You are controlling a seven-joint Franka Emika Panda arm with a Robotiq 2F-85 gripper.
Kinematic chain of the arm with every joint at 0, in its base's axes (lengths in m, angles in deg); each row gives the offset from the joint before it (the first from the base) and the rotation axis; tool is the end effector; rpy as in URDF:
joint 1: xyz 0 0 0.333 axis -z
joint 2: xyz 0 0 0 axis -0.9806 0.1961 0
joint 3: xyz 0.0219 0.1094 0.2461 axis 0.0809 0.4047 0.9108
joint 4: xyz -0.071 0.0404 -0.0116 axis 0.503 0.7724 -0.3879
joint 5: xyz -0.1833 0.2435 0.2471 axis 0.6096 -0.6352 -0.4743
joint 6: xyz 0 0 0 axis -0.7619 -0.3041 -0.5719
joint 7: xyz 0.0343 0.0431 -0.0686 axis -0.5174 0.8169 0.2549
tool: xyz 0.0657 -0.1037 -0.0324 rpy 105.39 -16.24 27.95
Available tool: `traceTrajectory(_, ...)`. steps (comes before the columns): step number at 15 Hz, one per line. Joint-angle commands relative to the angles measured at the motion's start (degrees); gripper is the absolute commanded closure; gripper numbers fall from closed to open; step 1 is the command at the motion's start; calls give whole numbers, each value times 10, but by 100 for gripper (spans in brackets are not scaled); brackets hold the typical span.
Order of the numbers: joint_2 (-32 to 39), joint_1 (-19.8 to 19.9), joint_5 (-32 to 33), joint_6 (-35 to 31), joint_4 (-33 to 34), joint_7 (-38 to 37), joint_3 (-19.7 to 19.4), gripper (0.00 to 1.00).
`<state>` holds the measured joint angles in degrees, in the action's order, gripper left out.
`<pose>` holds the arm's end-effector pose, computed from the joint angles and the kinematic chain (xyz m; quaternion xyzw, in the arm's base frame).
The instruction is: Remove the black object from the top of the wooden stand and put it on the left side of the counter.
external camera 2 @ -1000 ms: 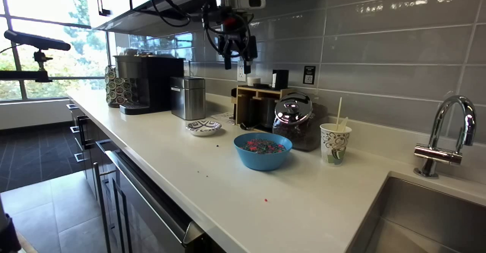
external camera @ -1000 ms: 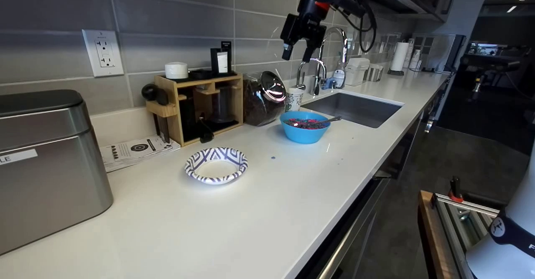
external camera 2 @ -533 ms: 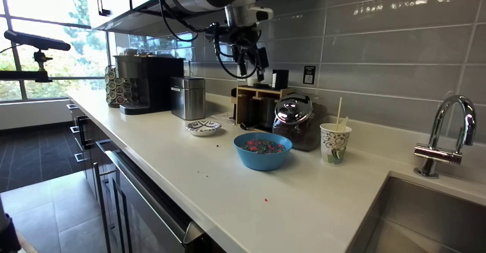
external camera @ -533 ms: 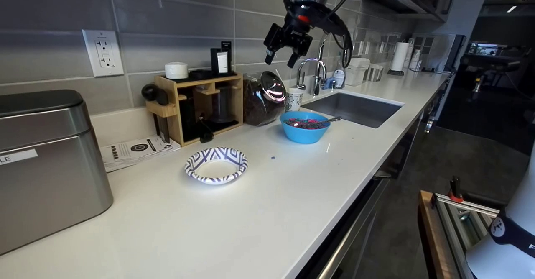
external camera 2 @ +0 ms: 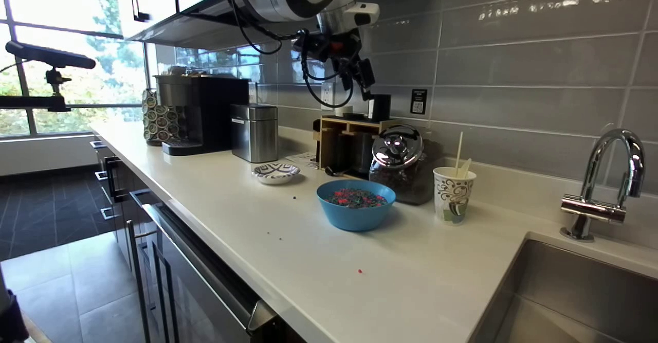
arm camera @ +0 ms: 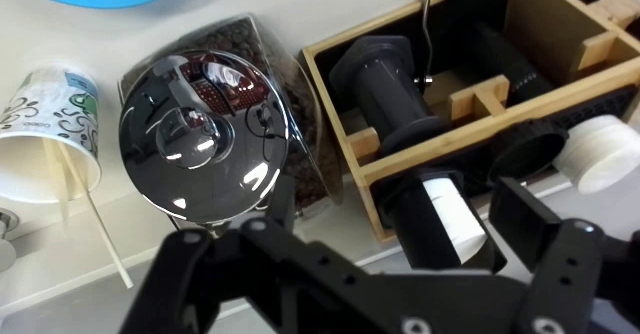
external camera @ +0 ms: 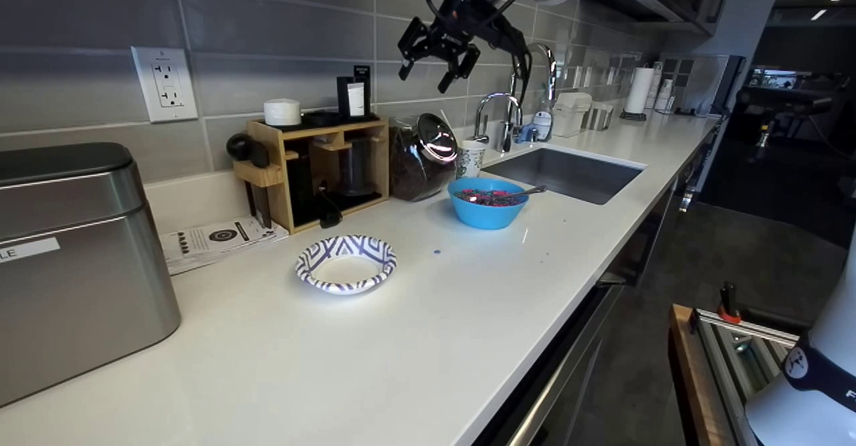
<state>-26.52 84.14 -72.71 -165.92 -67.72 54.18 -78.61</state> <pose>0.5783 -0.1463 0.4543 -0.9146 0.2862 -0.2816 0.0474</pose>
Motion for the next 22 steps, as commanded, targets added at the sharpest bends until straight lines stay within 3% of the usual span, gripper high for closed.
traceTrajectory(1, 45, 7, 18, -38, 39, -106, 10, 0)
traceTrajectory(2, 53, 6, 16, -29, 51, -140, 9, 0)
traceTrajectory(3, 26, 5, 4, -25, 24, -77, 7, 0)
traceTrajectory(11, 31, 5, 4, -25, 29, -81, 8, 0)
traceTrajectory(22, 131, -12, 83, -37, 130, -219, -5, 0)
